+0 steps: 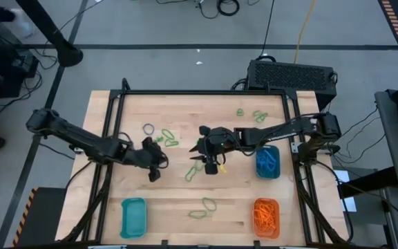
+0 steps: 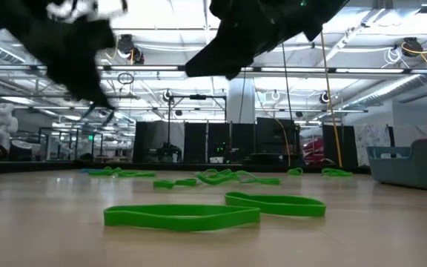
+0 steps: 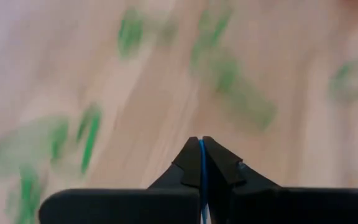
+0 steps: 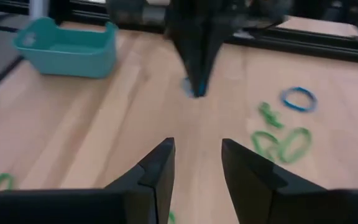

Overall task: Sort rubber bands into baskets
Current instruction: Put the blue rubber band into the dark blue bin

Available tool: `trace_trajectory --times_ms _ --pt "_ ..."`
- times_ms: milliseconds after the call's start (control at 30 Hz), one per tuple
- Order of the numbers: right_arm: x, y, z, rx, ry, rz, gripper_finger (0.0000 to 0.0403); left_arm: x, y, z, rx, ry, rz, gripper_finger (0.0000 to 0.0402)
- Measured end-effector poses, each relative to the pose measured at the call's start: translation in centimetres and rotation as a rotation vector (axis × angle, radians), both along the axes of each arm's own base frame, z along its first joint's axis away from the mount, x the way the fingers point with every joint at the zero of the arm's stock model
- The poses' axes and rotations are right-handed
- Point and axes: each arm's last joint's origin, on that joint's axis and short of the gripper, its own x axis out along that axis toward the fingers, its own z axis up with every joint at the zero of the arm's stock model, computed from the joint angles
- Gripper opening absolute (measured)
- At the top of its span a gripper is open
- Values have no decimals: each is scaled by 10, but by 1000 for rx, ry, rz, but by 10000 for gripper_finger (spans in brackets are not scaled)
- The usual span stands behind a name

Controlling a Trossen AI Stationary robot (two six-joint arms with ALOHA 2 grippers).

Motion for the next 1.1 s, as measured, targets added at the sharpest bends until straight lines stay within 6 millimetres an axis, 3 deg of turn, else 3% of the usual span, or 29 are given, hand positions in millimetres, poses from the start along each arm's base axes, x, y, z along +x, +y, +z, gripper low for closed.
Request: trace_trajectory --times_ms 167,333,533,833,1100 --pt "11 1 -14 -2 -29 27 125 -1 1 35 26 -263 -68 2" --pt "26 1 -20 24 -169 26 130 -2 1 56 49 -436 -101 1" --pt "44 4 -20 79 -206 111 177 1 0 60 72 -479 -117 1" --pt "49 4 -6 71 -285 107 259 4 -2 62 48 -517 -143 0" --pt "50 4 -4 76 -303 106 254 5 -1 63 63 -527 -119 0"
